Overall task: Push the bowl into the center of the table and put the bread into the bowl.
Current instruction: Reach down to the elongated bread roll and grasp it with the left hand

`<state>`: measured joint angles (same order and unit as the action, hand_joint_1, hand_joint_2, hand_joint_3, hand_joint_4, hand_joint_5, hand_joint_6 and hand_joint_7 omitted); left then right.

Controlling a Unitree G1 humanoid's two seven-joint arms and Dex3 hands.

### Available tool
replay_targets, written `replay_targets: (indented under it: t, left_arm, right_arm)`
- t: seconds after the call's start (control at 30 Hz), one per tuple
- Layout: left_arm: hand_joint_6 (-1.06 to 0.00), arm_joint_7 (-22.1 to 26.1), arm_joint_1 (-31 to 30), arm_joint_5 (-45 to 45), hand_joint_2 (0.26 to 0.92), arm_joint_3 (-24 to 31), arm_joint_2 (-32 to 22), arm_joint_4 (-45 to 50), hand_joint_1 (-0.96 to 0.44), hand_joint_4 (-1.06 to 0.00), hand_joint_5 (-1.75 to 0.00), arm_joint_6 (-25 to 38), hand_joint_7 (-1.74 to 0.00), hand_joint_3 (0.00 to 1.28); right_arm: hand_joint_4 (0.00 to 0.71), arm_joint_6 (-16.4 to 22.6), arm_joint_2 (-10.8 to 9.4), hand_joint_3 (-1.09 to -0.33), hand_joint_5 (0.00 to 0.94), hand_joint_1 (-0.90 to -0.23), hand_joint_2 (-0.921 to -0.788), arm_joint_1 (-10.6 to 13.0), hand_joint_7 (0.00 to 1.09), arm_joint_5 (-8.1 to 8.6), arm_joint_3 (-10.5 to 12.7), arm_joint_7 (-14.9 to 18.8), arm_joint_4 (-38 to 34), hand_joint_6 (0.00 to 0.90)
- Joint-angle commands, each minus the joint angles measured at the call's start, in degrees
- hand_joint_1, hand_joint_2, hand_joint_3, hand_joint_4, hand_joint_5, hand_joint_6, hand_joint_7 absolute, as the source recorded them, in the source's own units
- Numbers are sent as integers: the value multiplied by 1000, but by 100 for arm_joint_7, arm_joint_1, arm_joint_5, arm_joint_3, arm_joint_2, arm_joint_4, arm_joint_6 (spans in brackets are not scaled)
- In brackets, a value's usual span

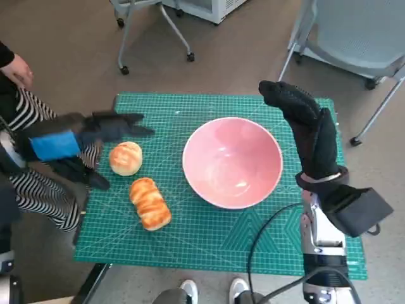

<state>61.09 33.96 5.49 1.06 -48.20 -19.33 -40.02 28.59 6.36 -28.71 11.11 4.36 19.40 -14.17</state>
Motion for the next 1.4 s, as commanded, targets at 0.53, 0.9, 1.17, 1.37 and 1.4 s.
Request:
replay_targets:
  t: [0.53,0.9,1.17,1.37,1.4]
  left_arm:
    - [-357,-398,-244,-1183,728,-837,150,-424,-330,-270,-5,-1369,-133,0]
    - [-403,-1103,-76,-1865,713,-1240,363,-1056,-347,-298,-9,-1860,-106,0]
    - [-421,-1878,17,-2943,711,-1720,764,-1684,-364,-323,-14,-2012,-84,1]
    - [-434,-2425,160,-3457,713,-1970,836,-2065,-370,-337,-13,-2122,-72,1]
    - [-435,-2480,178,-3491,714,-1993,832,-2096,-370,-339,-12,-2140,-70,1]
  right_arm:
    - [179,-185,-66,-755,5,-736,-921,194,631,114,12,-36,34,-1]
    - [179,-212,-70,-755,4,-735,-921,261,635,131,18,-16,92,-1]
    - [175,-192,-33,-756,2,-723,-921,351,639,158,37,34,107,-1]
    - [174,-199,-22,-757,1,-716,-921,391,641,153,33,27,155,-1]
    - [174,-201,-22,-758,1,-716,-921,392,641,153,33,27,158,-1]
